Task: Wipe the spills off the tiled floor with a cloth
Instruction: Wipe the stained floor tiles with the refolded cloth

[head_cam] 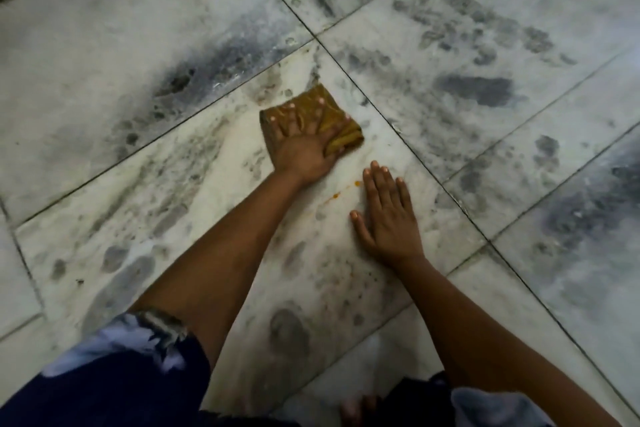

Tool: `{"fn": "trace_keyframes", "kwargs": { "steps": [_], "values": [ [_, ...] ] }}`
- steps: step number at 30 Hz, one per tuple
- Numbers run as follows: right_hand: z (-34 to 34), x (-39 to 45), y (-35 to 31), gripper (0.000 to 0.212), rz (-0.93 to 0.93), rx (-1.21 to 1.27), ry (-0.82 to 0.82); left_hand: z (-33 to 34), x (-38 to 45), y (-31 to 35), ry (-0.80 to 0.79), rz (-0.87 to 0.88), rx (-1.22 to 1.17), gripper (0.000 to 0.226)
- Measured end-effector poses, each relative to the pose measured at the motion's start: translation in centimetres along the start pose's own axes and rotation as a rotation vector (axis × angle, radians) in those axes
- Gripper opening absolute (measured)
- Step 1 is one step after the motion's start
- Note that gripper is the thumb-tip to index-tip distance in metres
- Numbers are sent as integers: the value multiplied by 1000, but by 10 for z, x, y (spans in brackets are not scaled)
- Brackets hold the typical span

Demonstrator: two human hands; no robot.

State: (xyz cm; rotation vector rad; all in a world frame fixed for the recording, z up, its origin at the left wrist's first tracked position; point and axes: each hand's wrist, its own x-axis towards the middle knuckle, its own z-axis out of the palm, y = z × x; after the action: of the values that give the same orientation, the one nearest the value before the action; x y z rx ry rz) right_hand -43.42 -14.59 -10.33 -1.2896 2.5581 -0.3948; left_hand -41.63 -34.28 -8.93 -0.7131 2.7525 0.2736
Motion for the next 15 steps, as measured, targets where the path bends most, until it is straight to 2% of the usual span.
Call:
{"fn": "trace_keyframes", "kwargs": {
  "steps": [2, 6, 10, 12, 15],
  "values": [
    [-4, -6, 1, 70, 34, 28, 21, 14, -39, 6, 6, 108, 33, 60],
    [-8, -30, 26, 72, 56, -21, -2, 28, -92, -30, -11, 275, 71, 61],
    [-8, -45, 49, 76, 127, -88, -22, 20, -58, -49, -20, 160, 7, 69],
    [-5, -44, 48, 75, 132, -79, -20, 18, -39, -33, 12, 125, -44, 67],
    [-4, -42, 51, 73, 137, -92, -14, 25, -22, 0, 95, 90, 3, 70]
  ]
}}
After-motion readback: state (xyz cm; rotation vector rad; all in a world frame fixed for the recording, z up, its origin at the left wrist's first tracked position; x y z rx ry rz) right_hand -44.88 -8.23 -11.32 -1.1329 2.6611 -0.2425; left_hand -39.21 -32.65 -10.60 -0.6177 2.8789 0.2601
